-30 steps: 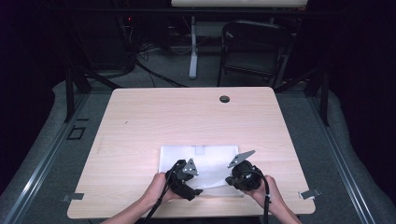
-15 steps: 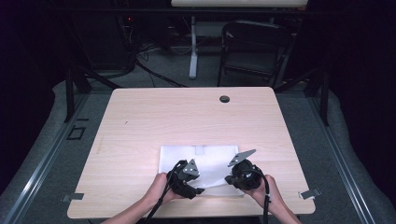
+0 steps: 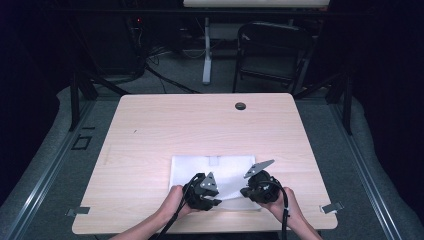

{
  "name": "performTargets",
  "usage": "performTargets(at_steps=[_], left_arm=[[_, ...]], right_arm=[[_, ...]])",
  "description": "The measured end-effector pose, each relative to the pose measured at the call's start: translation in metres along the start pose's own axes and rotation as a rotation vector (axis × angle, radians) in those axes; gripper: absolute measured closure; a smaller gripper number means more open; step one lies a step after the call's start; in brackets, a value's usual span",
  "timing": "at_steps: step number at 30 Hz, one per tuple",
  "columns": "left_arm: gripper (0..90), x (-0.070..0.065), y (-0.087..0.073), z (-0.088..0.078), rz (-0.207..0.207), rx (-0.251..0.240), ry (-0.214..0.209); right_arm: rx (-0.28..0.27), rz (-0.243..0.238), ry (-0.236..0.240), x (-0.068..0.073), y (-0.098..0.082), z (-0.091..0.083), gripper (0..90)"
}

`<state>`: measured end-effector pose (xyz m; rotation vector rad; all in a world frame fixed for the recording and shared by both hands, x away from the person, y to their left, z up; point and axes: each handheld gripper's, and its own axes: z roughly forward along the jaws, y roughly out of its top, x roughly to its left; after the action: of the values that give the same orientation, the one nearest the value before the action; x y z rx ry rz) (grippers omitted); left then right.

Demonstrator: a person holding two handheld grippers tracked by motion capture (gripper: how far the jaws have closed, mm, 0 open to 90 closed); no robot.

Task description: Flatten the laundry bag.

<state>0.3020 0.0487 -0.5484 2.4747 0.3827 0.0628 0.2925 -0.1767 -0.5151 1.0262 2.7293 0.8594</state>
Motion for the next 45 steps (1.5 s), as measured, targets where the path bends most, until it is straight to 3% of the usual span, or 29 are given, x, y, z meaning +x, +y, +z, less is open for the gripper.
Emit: performTargets(at_steps=[7,10,13,16,23,31,39,45], left_arm=[[86.1,0.002,0.0,-0.002,-0.024,-0.024,0.021],[86.9,0.0,0.003,-0.003,-0.062,-0.018,0.03],[87.2,-0.001,0.006,-0.005,-0.064,-0.019,0.051],[87.3,0.001,0.009,-0.005,-0.085,-0.018,0.056],[87.3,0.003,0.017,-0.007,-0.106,-0.032,0.069],[87.2,0.007,0.018,-0.009,-0.109,-0.032,0.076],[87.1,0.009,0.018,-0.011,-0.114,-0.041,0.075],[86.9,0.012,0.02,-0.014,-0.134,-0.056,0.069]], right_arm=[[-0.01,-0.001,0.004,0.0,0.0,0.0,89.6],[-0.004,-0.009,-0.012,0.0,-0.001,-0.004,87.7],[-0.021,0.015,0.012,-0.003,-0.003,-0.015,84.0],[-0.022,0.031,-0.003,-0.007,-0.009,-0.019,80.5],[-0.074,-0.026,-0.042,0.008,-0.011,-0.031,85.9],[-0.059,-0.12,-0.034,0.022,-0.006,-0.006,90.0],[-0.048,-0.12,-0.046,0.022,-0.005,0.012,90.0],[-0.054,-0.163,-0.057,0.031,-0.004,0.024,90.0]])
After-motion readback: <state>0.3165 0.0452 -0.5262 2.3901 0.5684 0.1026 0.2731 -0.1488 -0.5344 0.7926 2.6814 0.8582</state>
